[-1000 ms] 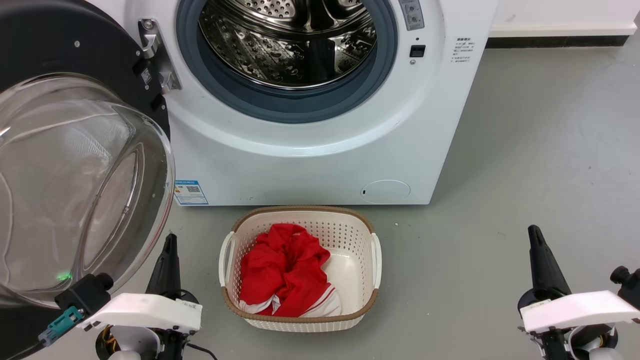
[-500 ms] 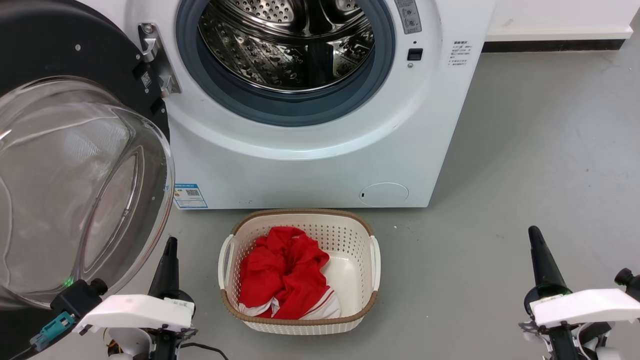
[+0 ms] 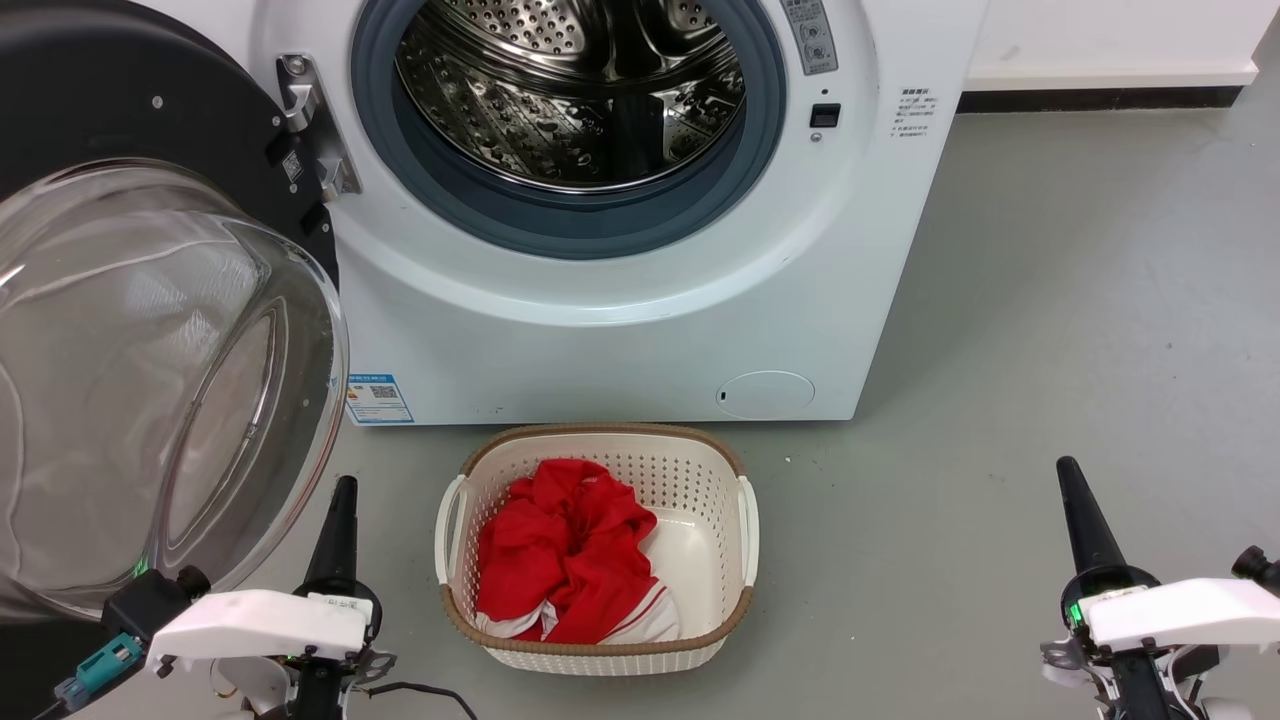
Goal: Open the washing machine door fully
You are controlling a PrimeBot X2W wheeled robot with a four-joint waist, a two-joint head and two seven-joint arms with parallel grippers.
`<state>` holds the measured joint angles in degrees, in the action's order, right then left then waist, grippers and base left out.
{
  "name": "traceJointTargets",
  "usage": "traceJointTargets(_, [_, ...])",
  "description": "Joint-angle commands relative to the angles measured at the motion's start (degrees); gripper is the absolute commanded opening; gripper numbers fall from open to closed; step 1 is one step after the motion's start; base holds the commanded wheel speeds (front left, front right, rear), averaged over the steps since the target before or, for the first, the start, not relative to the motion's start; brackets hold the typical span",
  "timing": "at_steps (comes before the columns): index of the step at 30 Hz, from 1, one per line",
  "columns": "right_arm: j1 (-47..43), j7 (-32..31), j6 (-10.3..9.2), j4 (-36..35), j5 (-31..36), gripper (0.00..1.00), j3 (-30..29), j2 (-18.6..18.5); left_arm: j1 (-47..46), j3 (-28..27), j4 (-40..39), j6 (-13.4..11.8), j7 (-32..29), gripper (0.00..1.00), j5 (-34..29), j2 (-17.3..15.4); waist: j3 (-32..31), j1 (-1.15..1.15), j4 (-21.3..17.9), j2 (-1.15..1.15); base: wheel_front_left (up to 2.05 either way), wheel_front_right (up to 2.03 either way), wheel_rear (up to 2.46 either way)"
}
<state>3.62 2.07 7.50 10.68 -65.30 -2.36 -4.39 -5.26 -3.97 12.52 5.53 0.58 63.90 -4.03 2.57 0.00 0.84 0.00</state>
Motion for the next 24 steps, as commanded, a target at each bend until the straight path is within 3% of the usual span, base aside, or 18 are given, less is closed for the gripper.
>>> traceJointTargets(1, [1.51,-0.31,0.00,-0.24,-1.65,0.00,-0.19,-0.37,-1.10,-0.29,-0.23,0.26,-0.41,0.00,1.52,-0.02,-0.06,0.00,-0.02,0.00,0.00,0.00,0.00])
traceJointTargets(24, [2.01,-3.44,-0.01,1.41,-14.25,0.00,-1.11,-0.22,-1.14,-1.41,0.63,1.09,-3.54,0.00,13.98,0.53,-1.00,0.00,-0.35,0.00,0.00,0.00,0.00])
